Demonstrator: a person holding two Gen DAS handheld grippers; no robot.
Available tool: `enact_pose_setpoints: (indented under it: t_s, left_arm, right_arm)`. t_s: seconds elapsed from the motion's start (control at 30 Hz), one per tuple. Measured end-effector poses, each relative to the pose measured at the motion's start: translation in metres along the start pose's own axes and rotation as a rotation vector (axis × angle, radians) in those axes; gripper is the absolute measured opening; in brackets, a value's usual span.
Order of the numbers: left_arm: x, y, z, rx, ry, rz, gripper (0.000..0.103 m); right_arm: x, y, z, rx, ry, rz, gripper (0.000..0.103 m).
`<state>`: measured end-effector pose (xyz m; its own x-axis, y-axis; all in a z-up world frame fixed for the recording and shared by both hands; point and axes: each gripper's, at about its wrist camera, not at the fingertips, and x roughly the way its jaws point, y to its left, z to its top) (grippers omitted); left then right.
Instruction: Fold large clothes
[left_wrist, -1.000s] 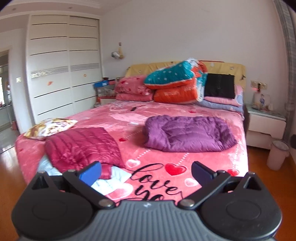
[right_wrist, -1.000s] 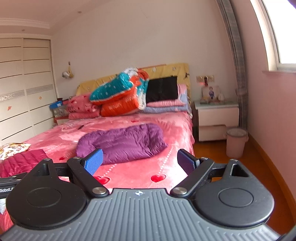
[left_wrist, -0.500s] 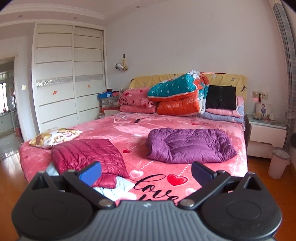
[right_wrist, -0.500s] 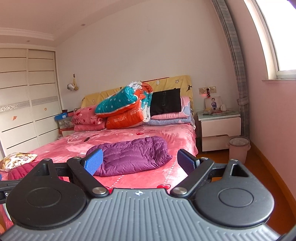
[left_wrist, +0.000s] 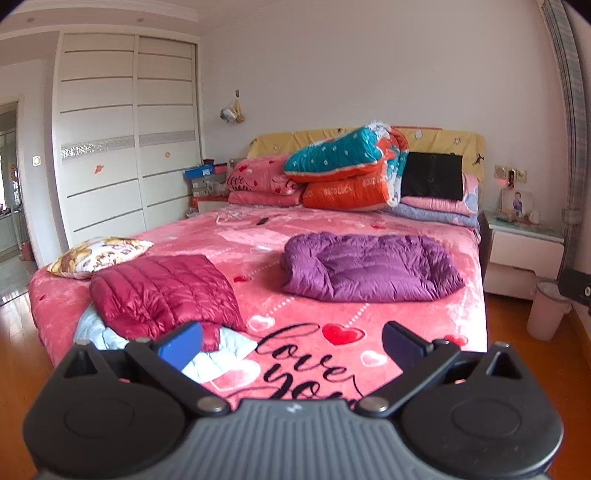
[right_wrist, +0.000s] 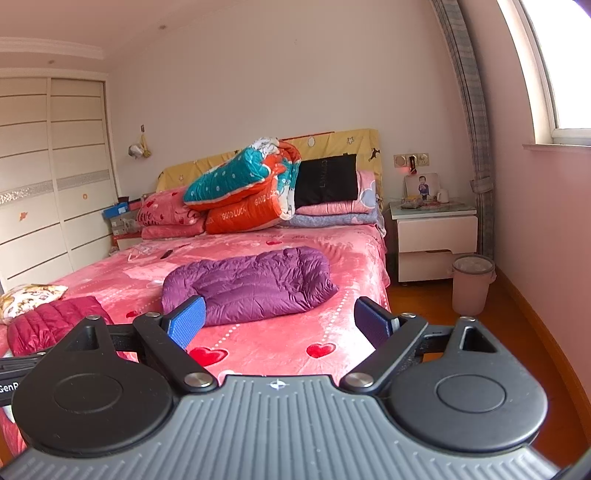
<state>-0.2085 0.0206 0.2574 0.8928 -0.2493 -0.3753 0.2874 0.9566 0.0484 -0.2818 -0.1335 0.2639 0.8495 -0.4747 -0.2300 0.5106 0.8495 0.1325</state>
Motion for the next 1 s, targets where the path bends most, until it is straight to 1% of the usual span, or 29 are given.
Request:
enact_pose_setpoints:
  t_s: [0.13,0.37,0.77,1.0]
  left_arm:
    - [0.006,-0.003,-0.008,0.003,0.033,-0.009,0.103]
    - [0.011,-0.006,-0.016,0.008,0.055,-0.011,0.103]
    - [0.015,-0.011,-0.021,0.025,0.059,0.0,0.103]
    - [0.017,-0.01,-0.023,0.014,0.057,0.002,0.103]
  right_arm:
    - [0.002,-0.001,-0.006,0.0,0.033,0.004,0.103]
    - [0.001,0.0,-0.008,-0.015,0.047,0.025,0.103]
    - [0.002,-0.008,-0.009,-0.003,0.065,0.029,0.103]
    - [0.006,-0.008,-0.011,0.001,0.078,0.035,0.103]
